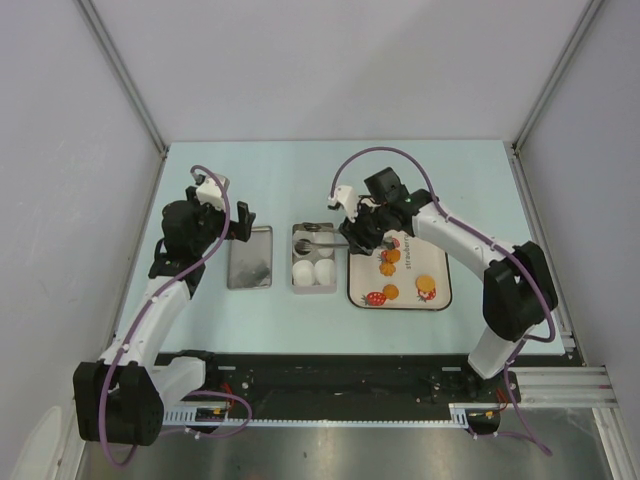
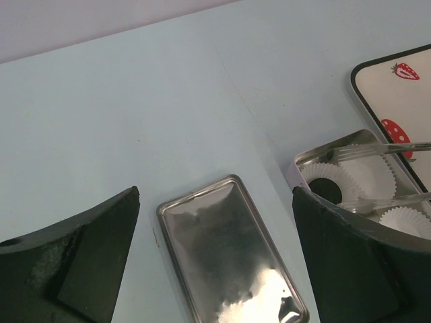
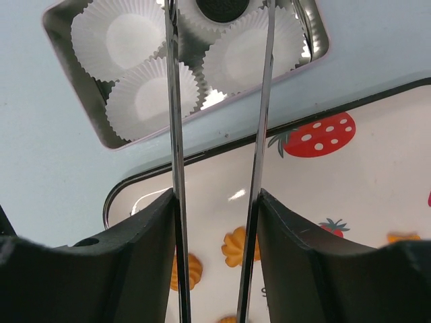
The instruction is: Pack the cookies
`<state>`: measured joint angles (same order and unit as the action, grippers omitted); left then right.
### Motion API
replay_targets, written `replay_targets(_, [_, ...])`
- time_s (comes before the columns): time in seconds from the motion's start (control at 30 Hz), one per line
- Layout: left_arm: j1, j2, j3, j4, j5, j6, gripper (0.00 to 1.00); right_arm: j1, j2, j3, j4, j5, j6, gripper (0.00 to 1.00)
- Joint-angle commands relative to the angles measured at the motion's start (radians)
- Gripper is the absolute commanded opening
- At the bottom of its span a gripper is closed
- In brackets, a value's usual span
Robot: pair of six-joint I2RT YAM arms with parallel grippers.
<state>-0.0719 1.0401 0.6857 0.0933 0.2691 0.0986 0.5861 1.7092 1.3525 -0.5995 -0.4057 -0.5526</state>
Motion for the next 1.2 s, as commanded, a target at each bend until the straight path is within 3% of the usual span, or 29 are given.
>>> replay_targets(0.0, [-0.003, -0.006, 0.012, 0.02, 0.016, 0.019, 1.0, 0.003, -0.098, 0.045, 0.0, 0.002, 0.002, 0.51])
replay_targets(0.23, [-0.005, -0.021, 0.009, 0.014, 0.016, 0.023, 1.0, -0.052, -0.195, 0.033, -0.085, -0.007, -0.003, 0.51])
replay_targets(0.43, [-0.005, -0.022, 0.008, 0.016, 0.024, 0.018, 1.0, -0.156, -0.345, -0.081, -0.131, -0.004, -0.023, 0.51])
replay_targets(0.83, [-0.005, -0.031, 0.008, 0.016, 0.041, 0.015, 1.0, -0.523, -0.687, -0.337, -0.376, -0.041, -0.228, 0.51])
replay_targets(1.17, [-0.005, -0.028, 0.008, 0.006, 0.039, 0.02, 1.0, -0.867, -0.728, -0.407, -0.609, -0.127, -0.521, 0.54])
